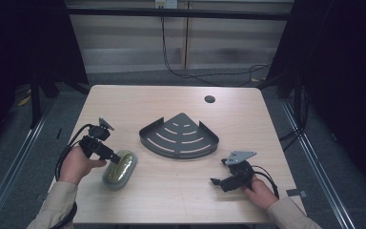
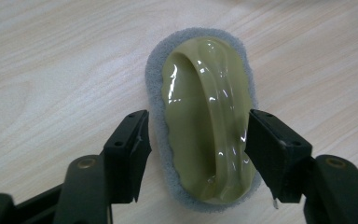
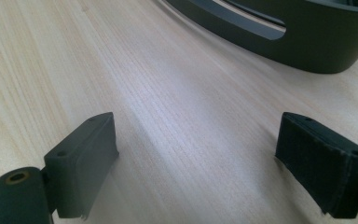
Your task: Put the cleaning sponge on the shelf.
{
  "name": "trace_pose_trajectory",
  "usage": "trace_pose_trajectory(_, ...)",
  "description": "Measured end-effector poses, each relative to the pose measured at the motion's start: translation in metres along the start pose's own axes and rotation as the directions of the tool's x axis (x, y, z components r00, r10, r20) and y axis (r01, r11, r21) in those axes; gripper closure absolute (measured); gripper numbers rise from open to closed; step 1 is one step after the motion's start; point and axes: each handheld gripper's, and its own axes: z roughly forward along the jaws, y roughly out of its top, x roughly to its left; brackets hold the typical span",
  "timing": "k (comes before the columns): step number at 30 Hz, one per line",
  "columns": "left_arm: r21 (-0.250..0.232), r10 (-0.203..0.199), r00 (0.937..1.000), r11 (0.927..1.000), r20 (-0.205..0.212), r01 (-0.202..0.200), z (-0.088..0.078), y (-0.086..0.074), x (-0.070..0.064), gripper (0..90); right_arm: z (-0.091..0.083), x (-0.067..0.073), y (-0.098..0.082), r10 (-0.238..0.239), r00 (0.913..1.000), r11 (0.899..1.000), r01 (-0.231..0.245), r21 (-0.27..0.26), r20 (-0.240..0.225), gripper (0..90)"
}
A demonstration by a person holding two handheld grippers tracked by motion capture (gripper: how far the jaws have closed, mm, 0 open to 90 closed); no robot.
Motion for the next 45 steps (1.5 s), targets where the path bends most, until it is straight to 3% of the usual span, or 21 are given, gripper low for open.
trace_pose_trajectory(11,0.027,-0.023,0.9995,0.9994,0.023,0.022,0.009,0.001,-0.005,47.7,0.000,0.000,0.000,0.001,1.0000,1.000,-0.001,0.000,0.000,12.0)
trace_pose_trajectory(26,0.062,0.001,0.9994,0.9981,0.033,-0.003,0.015,0.008,-0.014,71.6,0.000,0.000,0.000,0.000,1.0000,1.000,0.000,0.000,0.000,11.9)
trace_pose_trajectory(45,0.067,0.029,0.9995,0.9973,0.009,-0.030,-0.011,0.021,-0.016,72.3,0.000,0.000,0.000,0.000,1.0000,1.000,0.000,0.000,0.000,12.0)
